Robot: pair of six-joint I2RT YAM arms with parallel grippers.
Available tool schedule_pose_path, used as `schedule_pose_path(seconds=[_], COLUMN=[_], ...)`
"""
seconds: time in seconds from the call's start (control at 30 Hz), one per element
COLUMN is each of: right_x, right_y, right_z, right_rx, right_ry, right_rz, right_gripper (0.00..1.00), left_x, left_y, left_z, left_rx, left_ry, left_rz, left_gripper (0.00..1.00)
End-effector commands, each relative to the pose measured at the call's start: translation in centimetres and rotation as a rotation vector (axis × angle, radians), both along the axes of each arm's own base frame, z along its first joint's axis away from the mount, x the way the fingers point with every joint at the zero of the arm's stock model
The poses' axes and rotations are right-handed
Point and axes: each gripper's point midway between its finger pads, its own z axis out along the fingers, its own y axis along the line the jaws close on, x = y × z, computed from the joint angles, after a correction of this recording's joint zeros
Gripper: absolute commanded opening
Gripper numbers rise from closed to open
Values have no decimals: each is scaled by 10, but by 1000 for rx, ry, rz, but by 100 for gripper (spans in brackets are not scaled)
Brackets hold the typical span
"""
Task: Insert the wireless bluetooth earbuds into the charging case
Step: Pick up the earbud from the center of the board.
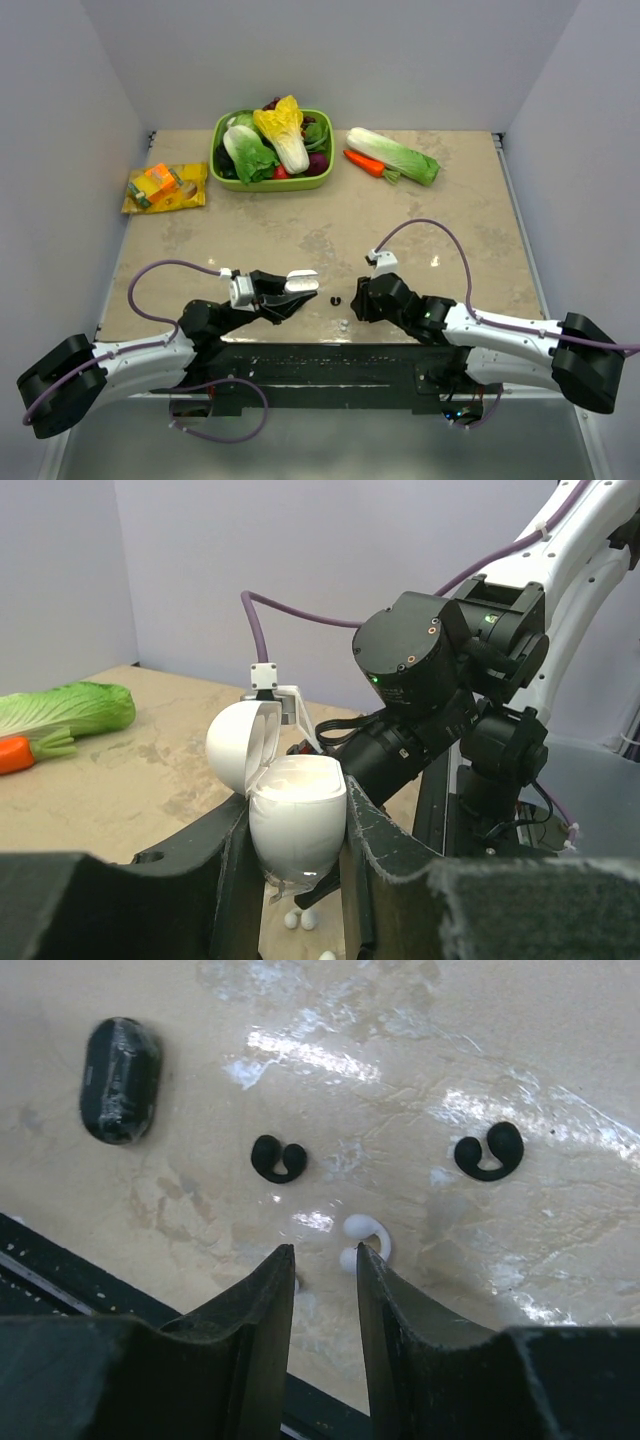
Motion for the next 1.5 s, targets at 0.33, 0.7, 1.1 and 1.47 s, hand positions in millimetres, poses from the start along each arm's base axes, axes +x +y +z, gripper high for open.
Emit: schedule_pose_path(seconds=[0.33, 0.7, 1.1, 1.47], right_x=[16, 15, 13, 9], right_y=[-27, -14, -3, 3], right_z=[-20, -29, -33, -35], right_rx=[-77, -65, -63, -47], right_ry=[62, 92, 100, 112], right_rz=[-202, -157, -98, -60], right_gripper=[41, 42, 42, 25], left_x=[-20, -20, -20, -21], left_y=[35, 33, 31, 31], left_z=[74, 72, 69, 69], left_rx=[-288, -284, -275, -275], left_ry=[-216, -215, -206, -207], left_rz=[42, 32, 28, 24], left_gripper=[0, 0, 0, 0])
